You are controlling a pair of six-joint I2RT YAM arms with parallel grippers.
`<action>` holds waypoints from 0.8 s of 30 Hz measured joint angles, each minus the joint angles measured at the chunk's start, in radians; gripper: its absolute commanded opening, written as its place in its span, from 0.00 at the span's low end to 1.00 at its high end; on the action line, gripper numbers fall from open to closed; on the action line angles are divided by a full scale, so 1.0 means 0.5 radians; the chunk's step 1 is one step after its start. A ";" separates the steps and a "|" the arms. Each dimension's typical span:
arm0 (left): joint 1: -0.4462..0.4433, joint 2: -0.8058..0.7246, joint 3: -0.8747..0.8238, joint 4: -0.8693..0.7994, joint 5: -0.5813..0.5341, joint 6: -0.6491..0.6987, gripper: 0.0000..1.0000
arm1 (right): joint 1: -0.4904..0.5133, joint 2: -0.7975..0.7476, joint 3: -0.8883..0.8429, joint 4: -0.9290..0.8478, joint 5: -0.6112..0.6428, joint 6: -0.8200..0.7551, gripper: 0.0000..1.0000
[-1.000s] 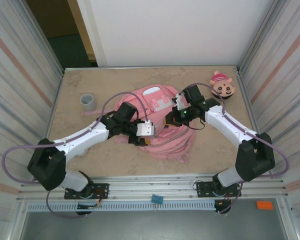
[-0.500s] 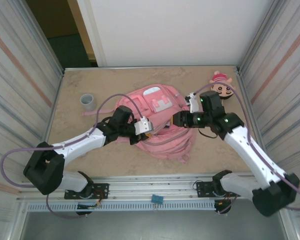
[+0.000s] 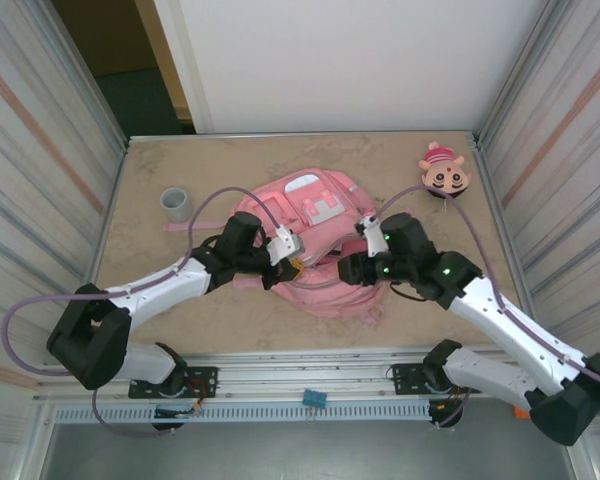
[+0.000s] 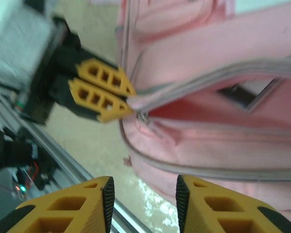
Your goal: Pack the student bag
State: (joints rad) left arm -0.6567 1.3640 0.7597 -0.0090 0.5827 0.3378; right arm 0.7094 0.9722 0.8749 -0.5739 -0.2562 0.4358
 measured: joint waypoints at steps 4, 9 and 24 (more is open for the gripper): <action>0.020 0.000 0.000 -0.001 0.042 -0.014 0.00 | 0.094 0.198 -0.018 0.030 0.069 0.000 0.43; 0.027 0.000 0.014 -0.014 0.058 -0.020 0.00 | 0.146 0.404 -0.005 0.076 0.134 -0.008 0.46; 0.033 0.010 0.043 -0.042 0.098 -0.058 0.00 | 0.220 0.731 0.213 0.235 0.201 -0.183 0.18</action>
State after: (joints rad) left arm -0.6403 1.3689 0.7815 -0.0299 0.6319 0.3088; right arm 0.8192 1.3376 0.9813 -0.4564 -0.1558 0.3443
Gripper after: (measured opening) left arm 0.089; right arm 0.268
